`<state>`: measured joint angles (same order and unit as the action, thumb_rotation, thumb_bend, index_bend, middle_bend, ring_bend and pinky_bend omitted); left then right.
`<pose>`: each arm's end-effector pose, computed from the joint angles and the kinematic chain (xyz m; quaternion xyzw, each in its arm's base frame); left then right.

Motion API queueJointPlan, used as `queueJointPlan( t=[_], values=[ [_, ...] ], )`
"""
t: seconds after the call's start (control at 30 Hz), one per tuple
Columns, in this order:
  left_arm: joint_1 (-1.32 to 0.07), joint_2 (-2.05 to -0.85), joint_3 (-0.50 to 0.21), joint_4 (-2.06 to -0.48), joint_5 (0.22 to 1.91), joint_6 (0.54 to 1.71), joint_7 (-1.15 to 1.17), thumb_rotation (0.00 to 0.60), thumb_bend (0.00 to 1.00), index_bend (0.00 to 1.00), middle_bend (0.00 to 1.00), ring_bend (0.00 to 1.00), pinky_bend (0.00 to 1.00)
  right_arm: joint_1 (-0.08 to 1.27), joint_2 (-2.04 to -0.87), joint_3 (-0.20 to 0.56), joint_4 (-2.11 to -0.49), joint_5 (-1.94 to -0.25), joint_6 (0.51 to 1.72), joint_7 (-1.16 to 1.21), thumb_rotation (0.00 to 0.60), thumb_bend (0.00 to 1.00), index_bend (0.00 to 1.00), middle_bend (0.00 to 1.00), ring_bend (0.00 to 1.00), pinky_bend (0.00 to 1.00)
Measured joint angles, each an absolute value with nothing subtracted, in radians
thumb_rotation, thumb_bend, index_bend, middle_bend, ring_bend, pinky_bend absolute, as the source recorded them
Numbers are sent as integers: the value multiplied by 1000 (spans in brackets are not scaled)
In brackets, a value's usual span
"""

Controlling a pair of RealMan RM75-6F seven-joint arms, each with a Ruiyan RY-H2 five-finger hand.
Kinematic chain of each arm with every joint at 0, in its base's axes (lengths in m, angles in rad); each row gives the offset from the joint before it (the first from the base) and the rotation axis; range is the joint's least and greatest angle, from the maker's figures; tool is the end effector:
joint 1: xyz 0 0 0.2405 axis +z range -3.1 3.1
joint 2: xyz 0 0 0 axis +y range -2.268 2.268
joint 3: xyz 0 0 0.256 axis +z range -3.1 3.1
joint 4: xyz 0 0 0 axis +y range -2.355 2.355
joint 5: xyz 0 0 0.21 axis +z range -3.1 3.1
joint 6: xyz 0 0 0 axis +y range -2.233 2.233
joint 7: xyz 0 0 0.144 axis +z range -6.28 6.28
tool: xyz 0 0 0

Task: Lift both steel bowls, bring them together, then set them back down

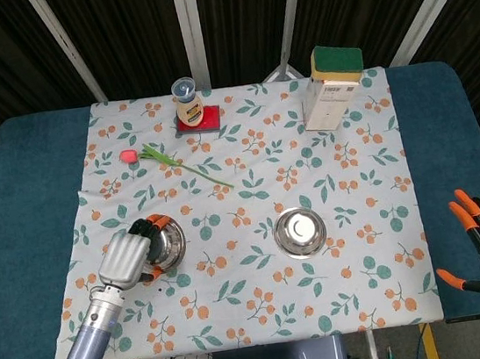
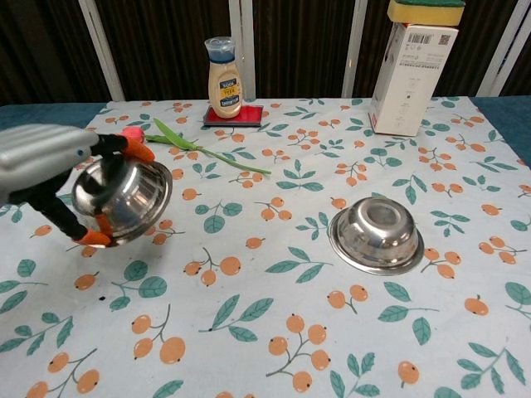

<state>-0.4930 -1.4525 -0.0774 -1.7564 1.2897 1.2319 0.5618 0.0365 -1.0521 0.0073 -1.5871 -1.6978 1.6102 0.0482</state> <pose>-0.1695 0.2616 0.0217 -0.7289 -0.3286 -0.3750 0.4691 -0.2988 -0.1552 0.1805 0.6352 -0.3265 0.4209 0.5592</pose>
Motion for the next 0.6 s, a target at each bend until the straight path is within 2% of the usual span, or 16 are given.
queueJointPlan(
  t=[0.3,0.43,0.6],
  values=[
    [-351,-1250,11,-1761,1527,1447,165,600,317,377,616,504,706,121,-1097,-15,-1610,-1743,1449,-1,459,154,0,0,0,0],
    [-283,-1226,47,-1678,1606,1560,32,600,317,365,612,501,703,178,-1124,-11,-1646,-1743,1346,-53,459,155,0,0,0,0],
    [-226,-1242,57,-1557,1638,1622,17,600,317,362,612,500,702,249,-1175,14,-1699,-1701,1218,-178,460,154,0,0,0,0]
  ],
)
